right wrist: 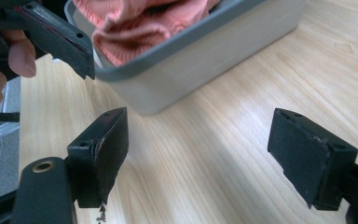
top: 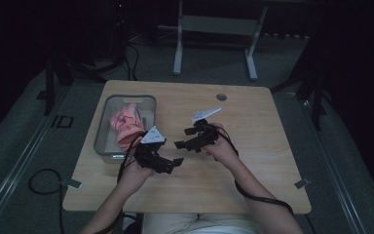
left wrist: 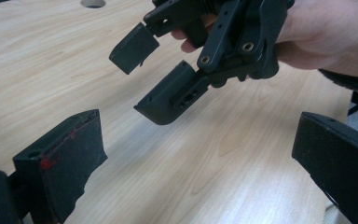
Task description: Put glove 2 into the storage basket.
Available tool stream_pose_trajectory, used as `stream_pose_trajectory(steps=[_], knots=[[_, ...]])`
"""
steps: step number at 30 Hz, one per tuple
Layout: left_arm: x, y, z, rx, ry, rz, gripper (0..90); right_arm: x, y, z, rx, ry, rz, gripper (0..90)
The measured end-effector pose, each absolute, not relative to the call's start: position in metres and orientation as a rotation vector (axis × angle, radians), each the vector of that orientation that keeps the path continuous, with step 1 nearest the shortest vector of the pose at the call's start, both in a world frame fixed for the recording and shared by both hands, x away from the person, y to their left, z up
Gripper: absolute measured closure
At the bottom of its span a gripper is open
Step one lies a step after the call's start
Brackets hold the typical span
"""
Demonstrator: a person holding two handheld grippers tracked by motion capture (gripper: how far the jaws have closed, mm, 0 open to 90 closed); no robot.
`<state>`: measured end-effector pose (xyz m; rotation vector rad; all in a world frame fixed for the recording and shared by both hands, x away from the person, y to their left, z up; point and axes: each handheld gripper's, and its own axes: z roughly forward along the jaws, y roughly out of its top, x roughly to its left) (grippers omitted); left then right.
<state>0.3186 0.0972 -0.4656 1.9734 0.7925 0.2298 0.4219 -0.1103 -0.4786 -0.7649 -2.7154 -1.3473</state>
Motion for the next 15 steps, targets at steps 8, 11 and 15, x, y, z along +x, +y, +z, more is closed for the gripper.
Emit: stream_pose_trajectory(steps=[8, 11, 15], knots=[[0.315, 0.086, -0.479, 1.984, 0.744, 0.22, 1.9, 0.415, -0.124, -0.495, -0.754, -2.744, -1.315, 20.3], [0.314, 0.083, -0.484, 1.994, 0.728, 0.225, 1.9, 0.414, -0.128, -0.5, -0.756, -2.743, -1.32, 20.3], [0.312, 0.078, -0.491, 2.0, 0.711, 0.219, 1.9, 0.41, -0.134, -0.506, -0.75, -2.76, -1.303, 20.0]])
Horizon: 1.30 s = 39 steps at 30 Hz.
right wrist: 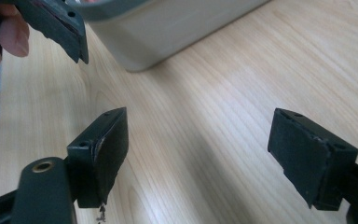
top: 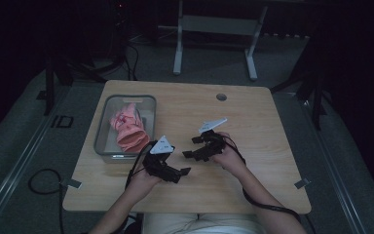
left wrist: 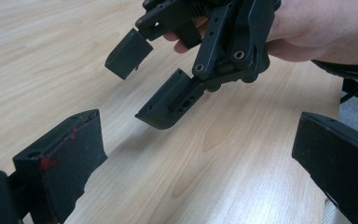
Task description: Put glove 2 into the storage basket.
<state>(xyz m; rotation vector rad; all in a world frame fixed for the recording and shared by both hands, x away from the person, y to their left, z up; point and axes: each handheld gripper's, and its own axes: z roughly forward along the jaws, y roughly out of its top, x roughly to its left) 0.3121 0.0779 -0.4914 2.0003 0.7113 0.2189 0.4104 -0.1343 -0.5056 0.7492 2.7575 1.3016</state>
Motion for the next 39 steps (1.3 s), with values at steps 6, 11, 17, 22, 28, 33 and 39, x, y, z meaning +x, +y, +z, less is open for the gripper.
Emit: stream_pose_trajectory(steps=[6, 11, 17, 22, 28, 33, 39], knots=[[0.309, 0.068, -0.504, 2.044, 0.664, 0.233, 1.9, 0.406, -0.144, -0.513, 0.761, 2.744, 1.299, 20.1], [0.308, 0.059, -0.516, 2.065, 0.641, 0.208, 1.9, 0.402, -0.152, -0.52, 0.762, 2.739, 1.294, 20.0], [0.307, 0.052, -0.529, 2.088, 0.617, 0.205, 1.9, 0.396, -0.163, -0.527, 0.774, 2.722, 1.296, 20.2], [0.307, 0.049, -0.54, 2.105, 0.608, 0.21, 1.9, 0.392, -0.175, -0.534, 0.784, 2.696, 1.286, 18.6], [0.307, 0.047, -0.545, 2.118, 0.601, 0.203, 1.9, 0.387, -0.189, -0.538, 0.794, 2.676, 1.288, 17.4], [0.305, 0.045, -0.548, 2.118, 0.59, 0.208, 1.9, 0.383, -0.2, -0.543, 0.807, 2.661, 1.276, 17.4], [0.306, 0.045, -0.553, 2.13, 0.594, 0.201, 1.9, 0.377, -0.213, -0.549, 0.809, 2.649, 1.267, 17.4]])
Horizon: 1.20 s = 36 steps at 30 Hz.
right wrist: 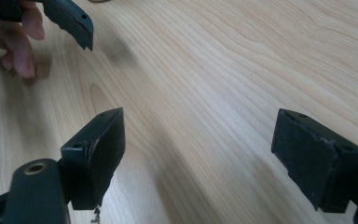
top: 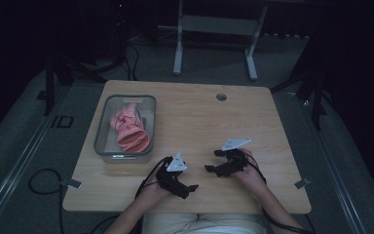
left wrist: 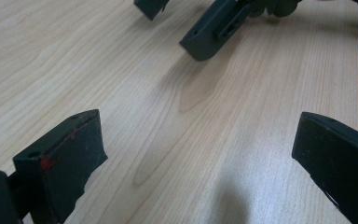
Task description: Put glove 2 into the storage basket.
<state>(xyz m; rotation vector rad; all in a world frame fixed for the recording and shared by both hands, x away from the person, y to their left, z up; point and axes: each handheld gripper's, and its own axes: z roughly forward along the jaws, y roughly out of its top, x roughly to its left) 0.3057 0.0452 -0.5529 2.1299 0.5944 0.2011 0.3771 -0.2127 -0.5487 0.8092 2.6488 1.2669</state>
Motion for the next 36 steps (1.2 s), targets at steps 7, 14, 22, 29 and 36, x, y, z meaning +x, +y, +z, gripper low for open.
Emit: stream_pose_trajectory(steps=[7, 14, 22, 29, 36], knots=[[0.304, 0.044, -0.557, 2.162, 0.574, 0.212, 1.9, 0.372, -0.225, -0.551, 0.815, 2.632, 1.282, 17.1], [0.302, 0.041, -0.558, 2.173, 0.549, 0.218, 1.9, 0.369, -0.237, -0.556, 0.847, 2.619, 1.282, 17.1], [0.301, 0.041, -0.558, 2.17, 0.544, 0.233, 1.9, 0.366, -0.249, -0.559, 0.851, 2.588, 1.29, 16.5], [0.3, 0.043, -0.56, 2.161, 0.548, 0.235, 1.9, 0.361, -0.261, -0.559, 0.877, 2.56, 1.302, 16.5], [0.301, 0.045, -0.56, 2.154, 0.555, 0.233, 1.9, 0.358, -0.269, -0.559, 0.896, 2.544, 1.308, 16.5]])
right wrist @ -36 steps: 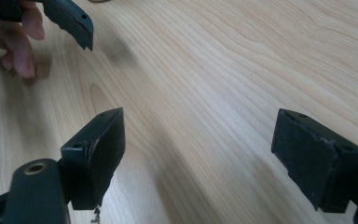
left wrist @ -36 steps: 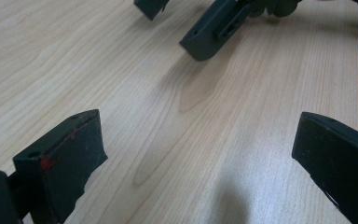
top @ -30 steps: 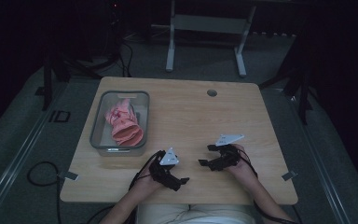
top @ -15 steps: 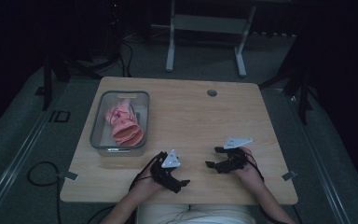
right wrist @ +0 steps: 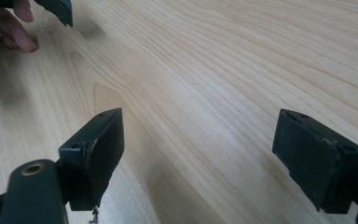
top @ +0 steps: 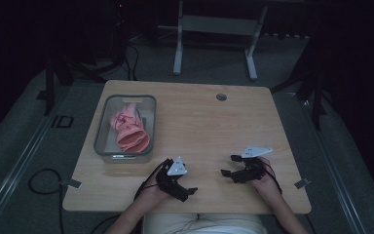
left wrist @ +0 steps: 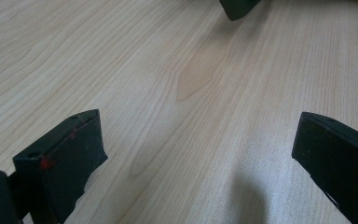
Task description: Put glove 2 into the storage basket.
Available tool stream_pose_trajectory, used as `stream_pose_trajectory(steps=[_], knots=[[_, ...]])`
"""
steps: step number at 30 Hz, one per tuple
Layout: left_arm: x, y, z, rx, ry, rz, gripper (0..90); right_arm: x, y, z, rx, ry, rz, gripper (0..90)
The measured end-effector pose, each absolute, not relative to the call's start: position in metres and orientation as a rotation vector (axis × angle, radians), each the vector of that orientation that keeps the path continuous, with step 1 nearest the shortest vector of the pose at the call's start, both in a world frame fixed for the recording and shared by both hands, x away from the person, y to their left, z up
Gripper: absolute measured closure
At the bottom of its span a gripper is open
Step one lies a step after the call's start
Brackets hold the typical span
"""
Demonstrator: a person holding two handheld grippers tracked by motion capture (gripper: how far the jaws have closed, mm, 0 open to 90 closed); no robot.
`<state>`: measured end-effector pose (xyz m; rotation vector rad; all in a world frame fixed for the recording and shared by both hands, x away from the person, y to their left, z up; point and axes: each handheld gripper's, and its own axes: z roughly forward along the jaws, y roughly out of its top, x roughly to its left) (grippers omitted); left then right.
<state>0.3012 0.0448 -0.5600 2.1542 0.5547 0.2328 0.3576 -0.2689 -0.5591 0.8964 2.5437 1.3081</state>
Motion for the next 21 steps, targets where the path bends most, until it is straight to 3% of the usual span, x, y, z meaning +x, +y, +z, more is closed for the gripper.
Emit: stream_pose_trajectory(steps=[21], knots=[[0.3008, 0.0463, -0.5603, 2.15, 0.55, 0.23, 1.9, 0.3575, -0.2689, -0.5588, 0.883, 2.526, 1.297, 16.8]])
